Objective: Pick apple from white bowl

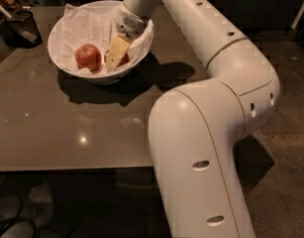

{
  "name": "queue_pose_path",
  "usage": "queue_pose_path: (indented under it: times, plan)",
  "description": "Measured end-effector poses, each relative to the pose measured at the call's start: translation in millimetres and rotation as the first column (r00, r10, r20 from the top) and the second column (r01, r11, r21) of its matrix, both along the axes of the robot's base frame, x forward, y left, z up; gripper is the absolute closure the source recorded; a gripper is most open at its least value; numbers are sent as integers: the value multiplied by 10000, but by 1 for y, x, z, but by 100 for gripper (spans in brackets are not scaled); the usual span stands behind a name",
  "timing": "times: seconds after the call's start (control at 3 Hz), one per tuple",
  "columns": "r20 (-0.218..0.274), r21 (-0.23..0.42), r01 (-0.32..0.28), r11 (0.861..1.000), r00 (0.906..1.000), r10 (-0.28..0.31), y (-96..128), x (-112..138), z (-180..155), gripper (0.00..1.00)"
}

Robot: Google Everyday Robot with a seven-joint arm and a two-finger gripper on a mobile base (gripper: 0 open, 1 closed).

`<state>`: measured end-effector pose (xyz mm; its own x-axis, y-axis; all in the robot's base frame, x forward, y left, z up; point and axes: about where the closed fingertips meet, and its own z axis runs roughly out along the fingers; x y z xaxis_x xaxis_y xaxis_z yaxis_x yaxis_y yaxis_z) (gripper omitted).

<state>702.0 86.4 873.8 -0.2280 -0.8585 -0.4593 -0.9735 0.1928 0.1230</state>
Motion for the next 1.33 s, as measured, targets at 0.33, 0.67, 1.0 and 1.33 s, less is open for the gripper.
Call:
queue_pose_path:
  times: [0.33,0.67,1.0,1.33]
  plan:
    - [-173,13,24,10000,9998,-24,0,1,-9,25]
    - [-173,14,24,10000,9998,-24,0,1,-9,42]
    - [-173,14,25,10000,9998,-24,0,1,-9,66]
    - [-172,14,25,10000,9998,-25,0,1,-9,89]
